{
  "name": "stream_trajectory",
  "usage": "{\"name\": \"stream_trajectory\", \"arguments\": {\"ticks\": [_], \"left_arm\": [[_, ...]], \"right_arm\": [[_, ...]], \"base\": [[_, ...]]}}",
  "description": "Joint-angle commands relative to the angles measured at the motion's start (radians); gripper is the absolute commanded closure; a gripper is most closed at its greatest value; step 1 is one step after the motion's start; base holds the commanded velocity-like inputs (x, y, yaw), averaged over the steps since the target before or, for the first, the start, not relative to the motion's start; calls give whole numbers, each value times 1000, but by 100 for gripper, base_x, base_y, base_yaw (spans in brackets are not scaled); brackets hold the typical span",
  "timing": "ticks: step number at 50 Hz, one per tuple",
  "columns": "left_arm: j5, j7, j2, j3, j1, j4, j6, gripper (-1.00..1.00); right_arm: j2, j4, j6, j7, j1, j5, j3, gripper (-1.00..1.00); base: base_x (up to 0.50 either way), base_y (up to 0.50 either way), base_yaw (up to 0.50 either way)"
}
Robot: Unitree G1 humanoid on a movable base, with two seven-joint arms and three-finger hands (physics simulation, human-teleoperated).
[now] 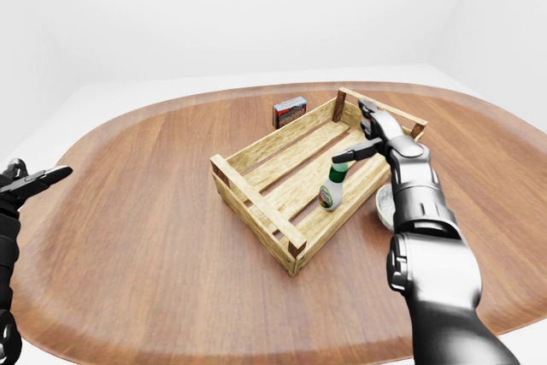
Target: Pick up the salad dressing and put it in the tray.
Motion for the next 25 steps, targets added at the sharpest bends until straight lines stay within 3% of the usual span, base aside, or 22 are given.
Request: {"name": "stream_trajectory", "arguments": {"ticks": [1, 4, 11, 17, 25], "left_arm": [[1, -4, -2, -1, -4, 13, 0, -100], [0, -5, -2, -2, -4, 15, 0, -100], [2, -4, -6, -6, -2, 12, 0, -100], [8, 5, -7, -4, 3, -5, 0, -100], [9, 8, -6, -1, 6, -15, 0, -100]], "right_arm": [[-86, -399, 67, 108, 73, 0, 1, -100], [-118, -668, 67, 153, 160, 7, -41, -100], [-166, -1024, 67, 211, 330, 36, -150, -100], [-162, -1083, 67, 207, 451, 68, -216, -100], [-157, -1051, 67, 188, 449, 77, -198, -100]], "base": [[0, 0, 0], [0, 0, 0], [0, 0, 0], [0, 0, 0], [0, 0, 0]]}}
